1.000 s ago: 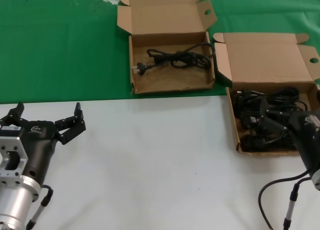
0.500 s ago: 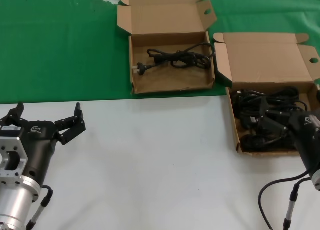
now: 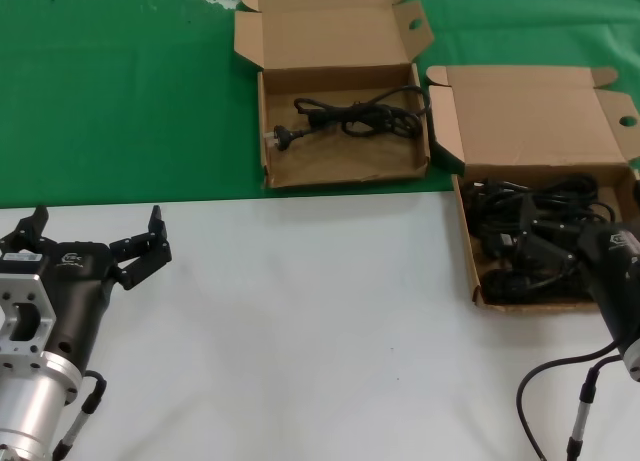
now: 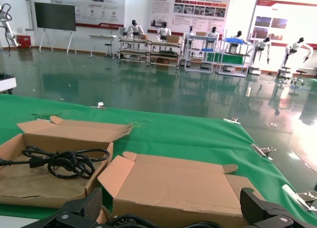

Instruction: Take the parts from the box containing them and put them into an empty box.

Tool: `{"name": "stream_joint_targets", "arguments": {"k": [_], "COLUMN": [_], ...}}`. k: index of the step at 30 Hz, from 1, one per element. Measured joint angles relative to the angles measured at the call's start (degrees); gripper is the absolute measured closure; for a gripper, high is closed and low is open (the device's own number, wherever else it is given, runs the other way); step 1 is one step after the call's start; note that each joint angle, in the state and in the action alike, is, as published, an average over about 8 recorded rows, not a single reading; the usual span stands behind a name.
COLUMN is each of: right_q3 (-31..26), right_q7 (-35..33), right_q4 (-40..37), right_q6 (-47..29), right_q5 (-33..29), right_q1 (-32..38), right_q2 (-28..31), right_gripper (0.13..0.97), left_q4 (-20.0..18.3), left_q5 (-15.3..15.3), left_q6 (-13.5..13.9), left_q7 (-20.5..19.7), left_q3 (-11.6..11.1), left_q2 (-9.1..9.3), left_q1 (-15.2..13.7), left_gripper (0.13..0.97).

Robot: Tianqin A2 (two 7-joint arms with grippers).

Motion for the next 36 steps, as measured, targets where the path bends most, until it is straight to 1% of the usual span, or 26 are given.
{"name": "stream_joint_targets", "arguments": {"k": [36], "right_q3": [0.00], "right_q7": [0.00], "right_q4": [0.00], "right_q6": [0.00], "right_q5": [0.00], "right_q1": [0.00], "right_q2": [0.00], "right_gripper": [0.129], "left_q4": [0.00], "left_q5": [0.00], "left_q6": [0.00], "left_q7": [-0.02], "left_q3": [0.00], "left_q2": [0.00], "left_q1": [0.00], "left_gripper": [0.132]}}
